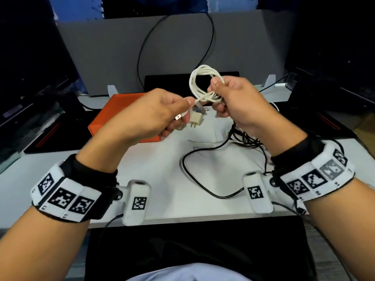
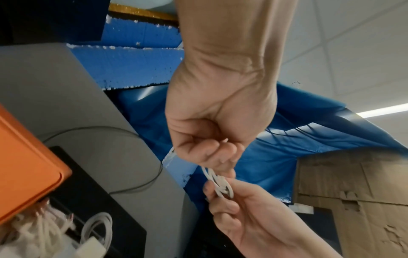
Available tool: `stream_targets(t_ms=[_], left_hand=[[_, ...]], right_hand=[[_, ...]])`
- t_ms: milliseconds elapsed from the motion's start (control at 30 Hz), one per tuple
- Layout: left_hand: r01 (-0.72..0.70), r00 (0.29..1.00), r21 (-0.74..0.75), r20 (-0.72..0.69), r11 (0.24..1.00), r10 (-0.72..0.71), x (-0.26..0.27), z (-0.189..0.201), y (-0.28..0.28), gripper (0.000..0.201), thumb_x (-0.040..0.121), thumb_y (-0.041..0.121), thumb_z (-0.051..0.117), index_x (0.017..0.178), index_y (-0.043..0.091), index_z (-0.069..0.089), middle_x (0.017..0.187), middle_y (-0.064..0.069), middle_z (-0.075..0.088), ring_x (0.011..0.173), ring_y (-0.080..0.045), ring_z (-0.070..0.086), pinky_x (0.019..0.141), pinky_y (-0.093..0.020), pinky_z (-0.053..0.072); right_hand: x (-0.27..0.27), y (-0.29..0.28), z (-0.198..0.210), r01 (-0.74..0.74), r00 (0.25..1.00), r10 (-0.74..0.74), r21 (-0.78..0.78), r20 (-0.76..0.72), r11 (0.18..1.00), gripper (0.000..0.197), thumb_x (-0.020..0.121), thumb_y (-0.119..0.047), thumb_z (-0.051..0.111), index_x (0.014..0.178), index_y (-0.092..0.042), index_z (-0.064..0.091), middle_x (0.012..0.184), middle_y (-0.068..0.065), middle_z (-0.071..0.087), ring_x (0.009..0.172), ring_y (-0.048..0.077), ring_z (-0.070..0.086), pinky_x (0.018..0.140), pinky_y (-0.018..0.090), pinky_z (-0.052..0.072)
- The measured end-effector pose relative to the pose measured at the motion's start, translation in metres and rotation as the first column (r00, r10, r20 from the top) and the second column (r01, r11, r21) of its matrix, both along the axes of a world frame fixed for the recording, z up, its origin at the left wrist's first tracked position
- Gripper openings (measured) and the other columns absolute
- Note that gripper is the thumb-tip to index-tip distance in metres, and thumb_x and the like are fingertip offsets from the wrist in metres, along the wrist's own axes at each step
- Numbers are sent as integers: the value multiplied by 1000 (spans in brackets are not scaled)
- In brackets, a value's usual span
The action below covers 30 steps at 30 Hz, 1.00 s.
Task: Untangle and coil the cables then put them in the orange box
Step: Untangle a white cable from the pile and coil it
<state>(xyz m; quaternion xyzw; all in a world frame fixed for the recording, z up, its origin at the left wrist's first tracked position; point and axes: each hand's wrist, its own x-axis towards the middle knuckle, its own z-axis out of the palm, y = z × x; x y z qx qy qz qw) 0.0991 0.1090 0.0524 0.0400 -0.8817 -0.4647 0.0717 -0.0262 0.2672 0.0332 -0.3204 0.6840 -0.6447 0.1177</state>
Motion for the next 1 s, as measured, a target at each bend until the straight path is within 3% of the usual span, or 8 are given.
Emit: stream_targets(t_ms=[100, 267, 433, 533, 633, 733, 933, 1000], left_hand=[[29, 999, -38, -27, 999, -30, 3, 0, -5, 45, 107, 36, 50, 82, 1, 65, 54, -4, 51, 50, -18, 47, 53, -31, 42], [-132, 984, -130, -139, 983, 114, -5, -14, -5, 19, 105, 27, 56, 105, 12, 68, 83, -1, 76, 70, -16, 72, 73, -58, 59], [-261, 933, -274, -317, 926, 169, -10, -22, 10, 27, 106, 23, 44, 127, 24, 61, 102, 2, 72, 92, -18, 69, 80, -37, 55], [-320, 920, -424, -353, 847, 171, -11, -25, 15, 22, 107, 24, 39, 112, 16, 58, 96, -3, 68, 90, -27, 63, 76, -43, 49], [-286, 925, -247, -323, 926, 200, -12, -25, 10, 28, 107, 35, 40, 87, 18, 51, 80, 0, 61, 81, -28, 58, 72, -45, 44], [-289, 918, -163, -325, 943, 225, -12, -25, 8, 39, 103, 57, 42, 92, 24, 59, 83, 5, 68, 81, -18, 64, 70, -39, 49], [-147, 918, 182, -340, 972, 202, -17, -26, 9, 33, 107, 34, 43, 110, 9, 65, 96, -18, 72, 89, -38, 67, 79, -56, 56], [-103, 925, 278, -327, 955, 195, -15, -24, 14, 30, 110, 30, 42, 101, 17, 67, 87, -7, 70, 81, -24, 65, 73, -46, 55]], right_hand=[[0, 3, 3, -35, 997, 40, -66, 70, 997, 28, 111, -23, 41, 88, -14, 54, 65, -2, 67, 51, 8, 42, 50, 23, 32], [3, -6, -10, 90, 995, -89, 19, -50, 996, 26, 110, -27, 45, 90, -16, 58, 75, 7, 60, 54, 11, 48, 51, 28, 40], [12, -9, -14, 184, 956, -164, 63, -242, 981, 26, 108, -30, 47, 92, -14, 60, 67, 2, 61, 52, 10, 56, 54, 32, 47], [16, -10, -15, 201, 939, -170, 77, -298, 977, 29, 109, -30, 47, 97, -7, 60, 64, 0, 61, 52, 10, 58, 56, 35, 51], [19, -9, -13, 174, 947, -158, 30, -281, 984, 28, 108, -30, 47, 98, -7, 60, 69, 2, 63, 53, 11, 58, 55, 34, 49], [23, -9, -12, 162, 918, -125, 69, -376, 984, 28, 107, -33, 47, 98, -10, 59, 78, 12, 69, 55, 11, 60, 57, 40, 53], [31, -10, -13, -22, 971, 16, -23, -238, 999, 24, 110, -26, 43, 99, -12, 58, 81, 4, 65, 60, 14, 59, 60, 37, 50], [32, -11, -12, -27, 980, 11, -79, -197, 997, 25, 111, -27, 41, 99, -14, 58, 82, 6, 63, 63, 14, 58, 62, 36, 51]])
